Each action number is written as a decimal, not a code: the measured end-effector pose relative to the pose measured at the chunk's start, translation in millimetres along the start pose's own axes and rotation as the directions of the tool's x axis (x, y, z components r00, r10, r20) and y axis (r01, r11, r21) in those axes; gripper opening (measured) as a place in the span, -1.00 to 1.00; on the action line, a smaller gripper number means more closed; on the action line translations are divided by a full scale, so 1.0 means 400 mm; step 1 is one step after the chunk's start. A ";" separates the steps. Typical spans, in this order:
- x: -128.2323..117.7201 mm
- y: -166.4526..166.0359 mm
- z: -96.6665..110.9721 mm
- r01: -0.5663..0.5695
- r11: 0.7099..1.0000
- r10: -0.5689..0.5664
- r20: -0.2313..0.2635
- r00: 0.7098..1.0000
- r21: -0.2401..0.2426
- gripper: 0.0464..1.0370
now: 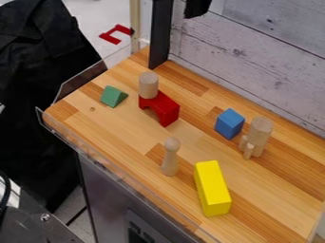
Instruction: Put the cylinder on top of another cylinder
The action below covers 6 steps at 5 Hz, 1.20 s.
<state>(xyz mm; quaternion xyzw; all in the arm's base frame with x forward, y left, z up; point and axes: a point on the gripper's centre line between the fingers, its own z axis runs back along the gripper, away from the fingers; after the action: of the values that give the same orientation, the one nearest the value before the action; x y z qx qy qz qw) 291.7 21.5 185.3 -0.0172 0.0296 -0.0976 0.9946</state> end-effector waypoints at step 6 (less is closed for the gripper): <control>0.030 -0.207 -0.199 0.146 0.989 -0.147 -0.023 0.989 -0.037 0.93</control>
<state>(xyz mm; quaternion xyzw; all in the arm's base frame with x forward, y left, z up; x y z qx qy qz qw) 282.3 -64.2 108.3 -0.0356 0.0429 -0.1702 0.9838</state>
